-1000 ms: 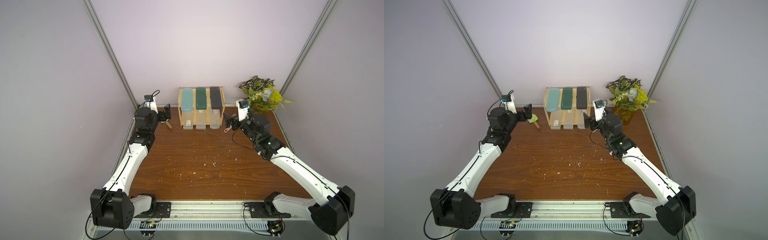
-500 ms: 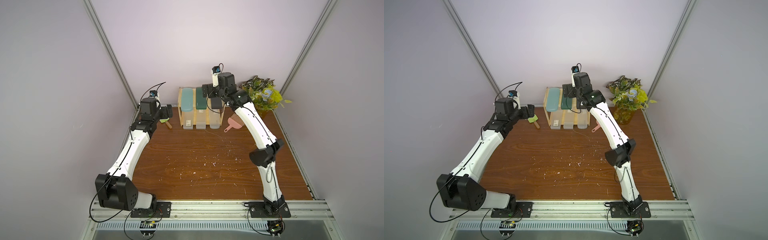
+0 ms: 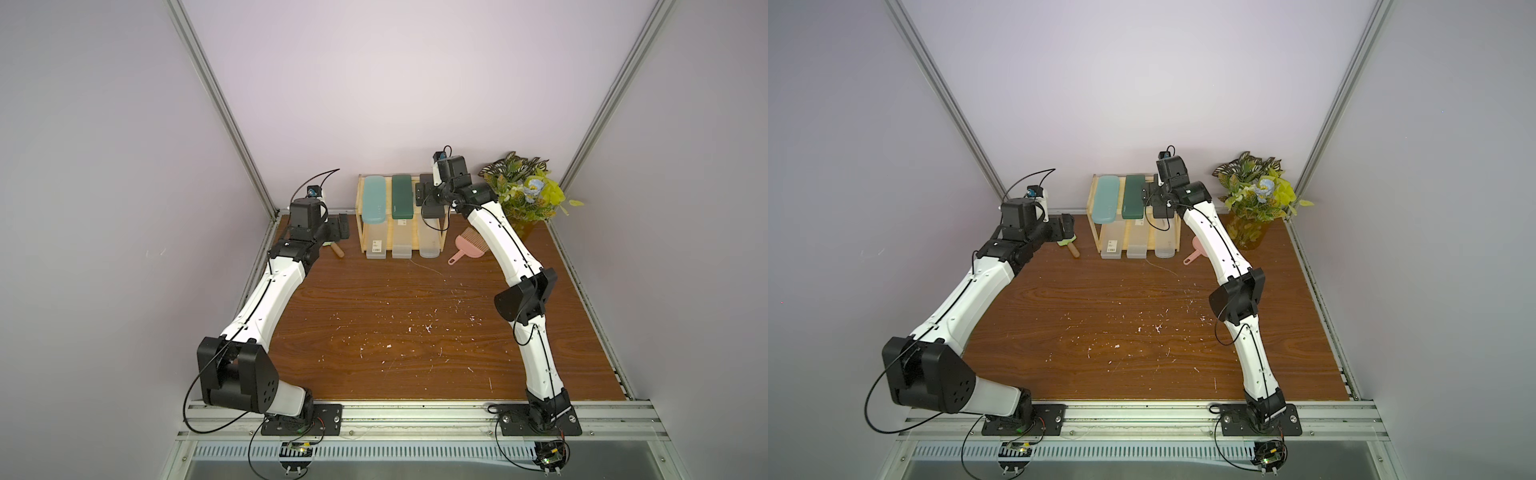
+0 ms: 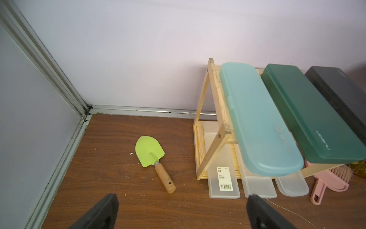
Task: Remove the pencil cases from the shelf
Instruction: Pick up the pencil case from the shelf.
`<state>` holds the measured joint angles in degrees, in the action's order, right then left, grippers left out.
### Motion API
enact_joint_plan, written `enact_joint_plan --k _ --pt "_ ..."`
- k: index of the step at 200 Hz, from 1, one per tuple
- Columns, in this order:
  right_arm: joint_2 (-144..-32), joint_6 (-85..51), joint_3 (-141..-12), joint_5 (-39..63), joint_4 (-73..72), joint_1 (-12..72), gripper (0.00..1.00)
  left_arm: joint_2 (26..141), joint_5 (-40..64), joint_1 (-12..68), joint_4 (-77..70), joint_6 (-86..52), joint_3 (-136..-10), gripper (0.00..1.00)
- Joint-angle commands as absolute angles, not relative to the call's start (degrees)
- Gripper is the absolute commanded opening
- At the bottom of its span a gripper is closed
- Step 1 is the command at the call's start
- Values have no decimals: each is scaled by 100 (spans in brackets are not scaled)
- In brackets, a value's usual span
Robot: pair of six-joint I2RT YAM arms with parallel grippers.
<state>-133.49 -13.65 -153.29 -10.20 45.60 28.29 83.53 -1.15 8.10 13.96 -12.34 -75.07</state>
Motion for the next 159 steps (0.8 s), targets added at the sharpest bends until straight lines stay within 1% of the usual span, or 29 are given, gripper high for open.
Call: enact_joint_plan --k 1,159 --pt "-13280 -1442 -15363 -1012 4531 2830 99 8426 -126 901 1332 -1304 -7453 100" --pt "-13633 -1430 -15113 -1306 4536 2783 99 8494 -158 914 1371 -1263 -7356 100"
